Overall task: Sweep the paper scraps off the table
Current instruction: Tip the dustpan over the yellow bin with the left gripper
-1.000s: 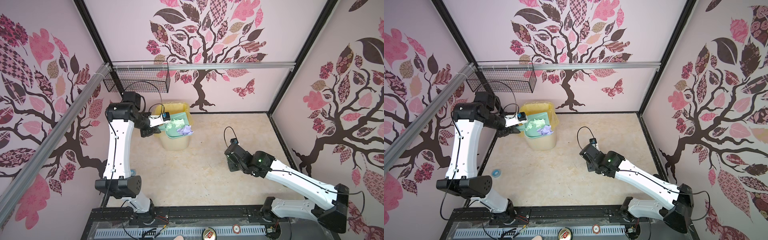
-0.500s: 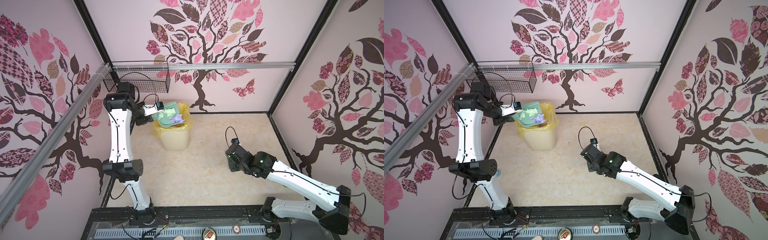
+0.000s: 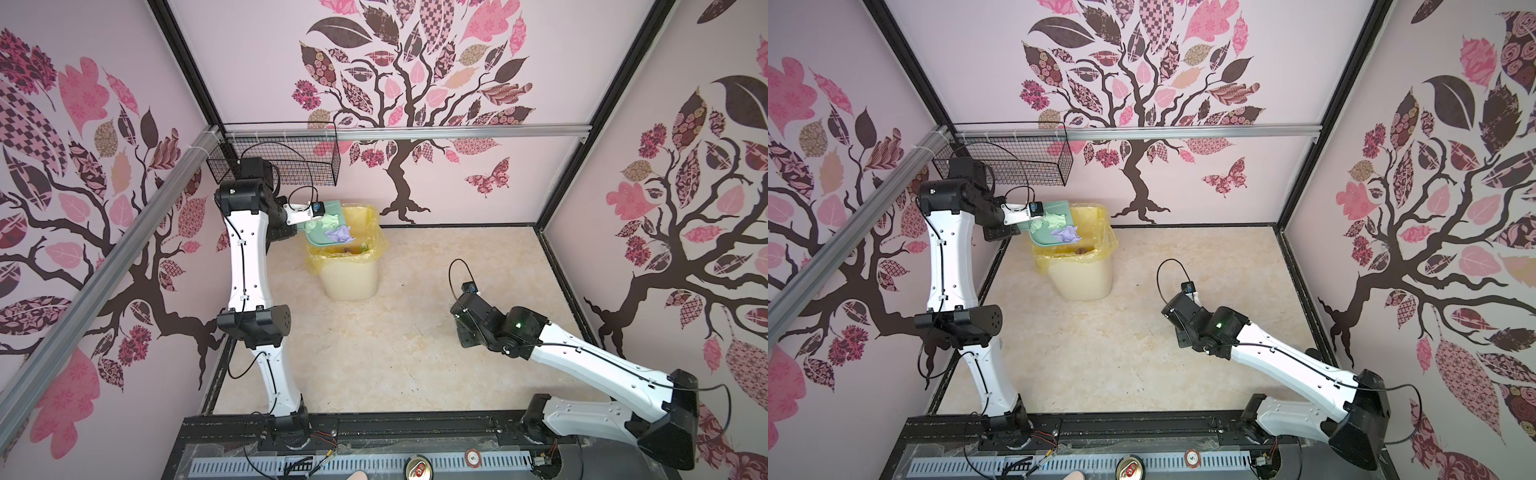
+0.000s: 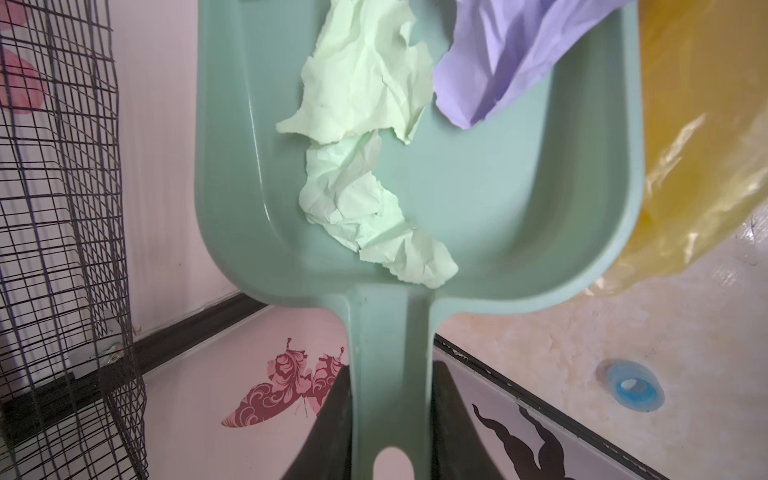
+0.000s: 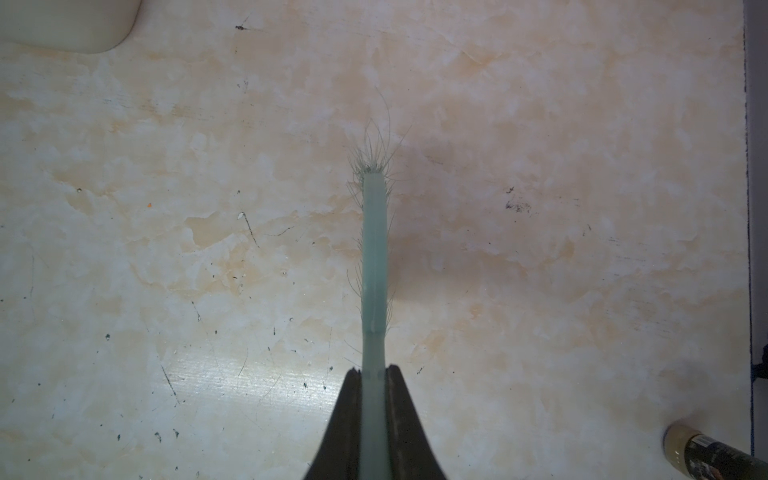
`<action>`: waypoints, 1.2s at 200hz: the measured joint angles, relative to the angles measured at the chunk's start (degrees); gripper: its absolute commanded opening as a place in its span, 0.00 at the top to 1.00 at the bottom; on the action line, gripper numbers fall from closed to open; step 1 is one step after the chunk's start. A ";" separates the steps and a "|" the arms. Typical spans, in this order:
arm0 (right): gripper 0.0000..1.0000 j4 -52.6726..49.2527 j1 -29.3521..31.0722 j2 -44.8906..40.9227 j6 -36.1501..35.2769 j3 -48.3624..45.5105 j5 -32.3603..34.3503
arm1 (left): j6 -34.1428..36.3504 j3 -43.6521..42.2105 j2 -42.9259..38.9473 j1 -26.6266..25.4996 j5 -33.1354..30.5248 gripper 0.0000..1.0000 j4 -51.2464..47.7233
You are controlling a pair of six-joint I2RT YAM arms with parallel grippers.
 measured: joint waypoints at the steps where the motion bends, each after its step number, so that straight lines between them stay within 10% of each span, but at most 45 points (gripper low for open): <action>1: 1.00 0.02 -0.02 0.00 0.00 0.00 0.00 | 0.02 -0.07 -0.02 -0.04 -0.09 1.00 0.02; 67: 1.00 1.29 -0.48 0.00 -0.22 -0.02 -0.31 | 5.05 -8.72 -4.92 -4.68 -9.09 1.00 10.51; 173: 1.00 2.71 -0.48 -0.24 -0.20 -3.10 -0.85 | 25.70 -46.80 -24.00 -10.34 -19.06 1.00 57.13; 240: 1.00 2.36 -0.48 -1.62 -0.20 -3.43 -0.52 | 19.47 -33.73 -23.87 -10.34 -15.61 1.00 61.22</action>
